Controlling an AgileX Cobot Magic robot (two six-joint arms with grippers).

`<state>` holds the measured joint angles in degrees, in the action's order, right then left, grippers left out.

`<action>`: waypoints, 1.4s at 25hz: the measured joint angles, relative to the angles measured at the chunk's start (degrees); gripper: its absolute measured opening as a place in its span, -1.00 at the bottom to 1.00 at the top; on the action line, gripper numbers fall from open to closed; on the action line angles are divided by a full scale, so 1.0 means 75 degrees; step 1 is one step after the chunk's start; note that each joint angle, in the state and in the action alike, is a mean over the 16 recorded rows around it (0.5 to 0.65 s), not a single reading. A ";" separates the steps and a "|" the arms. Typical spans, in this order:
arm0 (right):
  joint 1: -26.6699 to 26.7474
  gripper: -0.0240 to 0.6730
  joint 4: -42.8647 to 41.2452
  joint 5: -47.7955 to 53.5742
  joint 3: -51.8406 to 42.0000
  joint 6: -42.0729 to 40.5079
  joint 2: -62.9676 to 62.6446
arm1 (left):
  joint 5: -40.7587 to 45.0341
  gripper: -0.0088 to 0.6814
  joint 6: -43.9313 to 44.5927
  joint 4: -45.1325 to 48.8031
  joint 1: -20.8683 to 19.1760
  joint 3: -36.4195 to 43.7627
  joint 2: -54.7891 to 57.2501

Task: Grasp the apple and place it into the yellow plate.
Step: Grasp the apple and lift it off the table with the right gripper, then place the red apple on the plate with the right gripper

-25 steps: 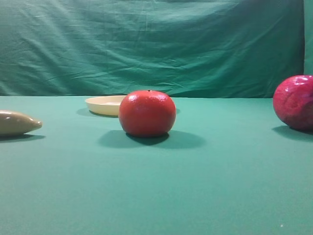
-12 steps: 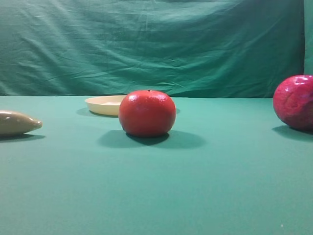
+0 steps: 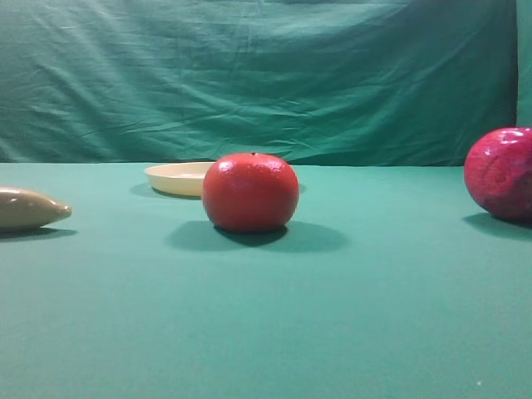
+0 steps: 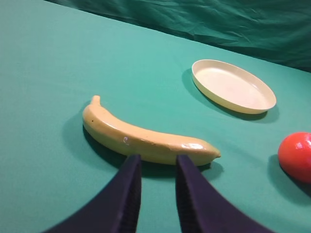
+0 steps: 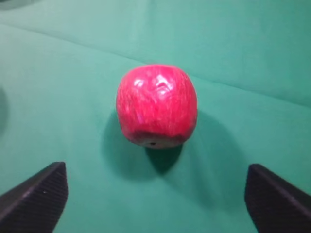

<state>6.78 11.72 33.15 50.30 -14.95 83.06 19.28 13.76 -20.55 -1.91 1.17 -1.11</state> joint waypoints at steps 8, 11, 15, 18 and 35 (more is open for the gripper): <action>0.0005 0.92 0.0153 -0.0034 0.0905 -0.0058 0.1615 | 0.0000 -0.52 0.0000 0.0000 0.0000 0.0000 0.0000; 0.0041 0.91 0.0168 -0.0048 0.1106 -0.0125 0.2050 | 0.0000 -0.52 0.0000 0.0000 0.0000 0.0000 0.0000; 0.0138 0.82 0.0172 -0.0077 0.1258 -0.0233 0.2457 | 0.0000 -0.52 0.0000 0.0000 0.0000 0.0000 0.0000; 0.0220 0.75 0.0173 -0.0036 0.1358 -0.0313 0.2642 | 0.0000 -0.52 0.0000 0.0000 0.0000 0.0000 0.0000; 0.0804 0.57 0.1405 0.0923 0.4158 -0.0738 0.2930 | 0.0000 -0.52 0.0000 0.0000 0.0000 0.0000 0.0000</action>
<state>12.81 22.26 40.07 81.49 -20.48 105.04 19.28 13.76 -20.55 -1.91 1.17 -1.11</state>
